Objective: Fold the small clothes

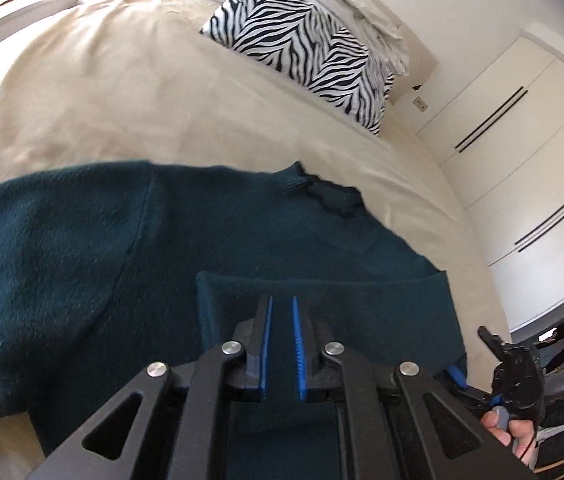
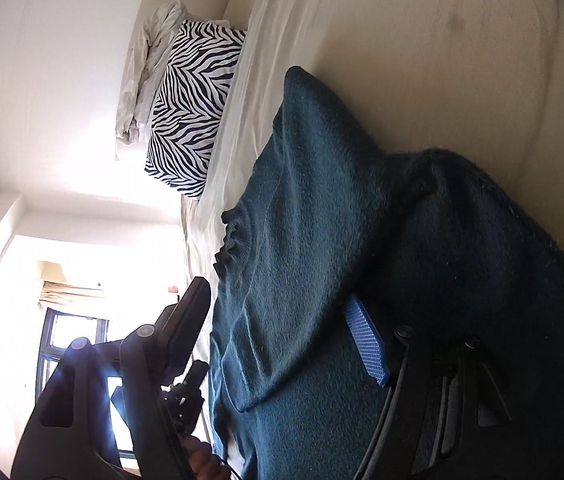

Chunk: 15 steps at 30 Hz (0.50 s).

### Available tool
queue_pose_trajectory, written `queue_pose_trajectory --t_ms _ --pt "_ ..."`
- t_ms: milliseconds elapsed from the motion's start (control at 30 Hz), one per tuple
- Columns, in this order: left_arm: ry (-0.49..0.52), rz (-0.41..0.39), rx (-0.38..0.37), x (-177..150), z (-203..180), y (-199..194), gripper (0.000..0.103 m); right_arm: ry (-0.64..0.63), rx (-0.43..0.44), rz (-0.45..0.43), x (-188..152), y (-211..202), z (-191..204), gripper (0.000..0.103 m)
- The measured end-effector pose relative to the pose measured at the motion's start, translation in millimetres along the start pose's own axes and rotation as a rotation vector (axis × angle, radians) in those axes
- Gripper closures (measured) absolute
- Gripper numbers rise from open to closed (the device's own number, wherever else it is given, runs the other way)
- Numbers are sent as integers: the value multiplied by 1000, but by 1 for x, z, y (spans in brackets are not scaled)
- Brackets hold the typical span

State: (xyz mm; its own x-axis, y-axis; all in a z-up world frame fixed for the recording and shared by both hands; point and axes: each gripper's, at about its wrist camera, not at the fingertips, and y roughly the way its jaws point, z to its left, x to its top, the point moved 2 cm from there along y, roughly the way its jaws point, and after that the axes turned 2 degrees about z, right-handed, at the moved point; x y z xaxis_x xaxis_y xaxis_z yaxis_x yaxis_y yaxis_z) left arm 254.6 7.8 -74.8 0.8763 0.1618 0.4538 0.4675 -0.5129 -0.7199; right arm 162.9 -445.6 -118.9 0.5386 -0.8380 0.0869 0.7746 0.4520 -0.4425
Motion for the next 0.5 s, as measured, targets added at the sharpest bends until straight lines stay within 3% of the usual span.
queue_pose_trajectory --t_ms 33,67,100,133,167,300,400,467,500 --pt "-11 1 7 -3 4 -1 84 -11 0 1 -1 -1 0 36" --pt "-22 -3 11 -6 7 -3 64 -21 -4 4 -2 -1 -1 36" --pt "-30 -15 23 -7 7 -6 51 -28 2 9 -5 -3 -3 36" --pt "-32 -25 50 -8 9 -7 25 -33 9 12 -6 -5 -4 36" --pt "-26 -34 76 -7 10 -6 17 -35 13 14 -9 -8 -6 36" --pt "-2 23 57 -7 8 5 24 -3 49 22 -14 -19 -10 36" --pt "40 54 99 -7 2 18 34 28 66 10 -13 -27 -20 36" --pt "51 68 121 -5 -2 24 50 50 71 7 -9 -27 -22 36" --pt "56 77 130 -3 -4 26 54 50 68 -1 -7 -27 -21 36"
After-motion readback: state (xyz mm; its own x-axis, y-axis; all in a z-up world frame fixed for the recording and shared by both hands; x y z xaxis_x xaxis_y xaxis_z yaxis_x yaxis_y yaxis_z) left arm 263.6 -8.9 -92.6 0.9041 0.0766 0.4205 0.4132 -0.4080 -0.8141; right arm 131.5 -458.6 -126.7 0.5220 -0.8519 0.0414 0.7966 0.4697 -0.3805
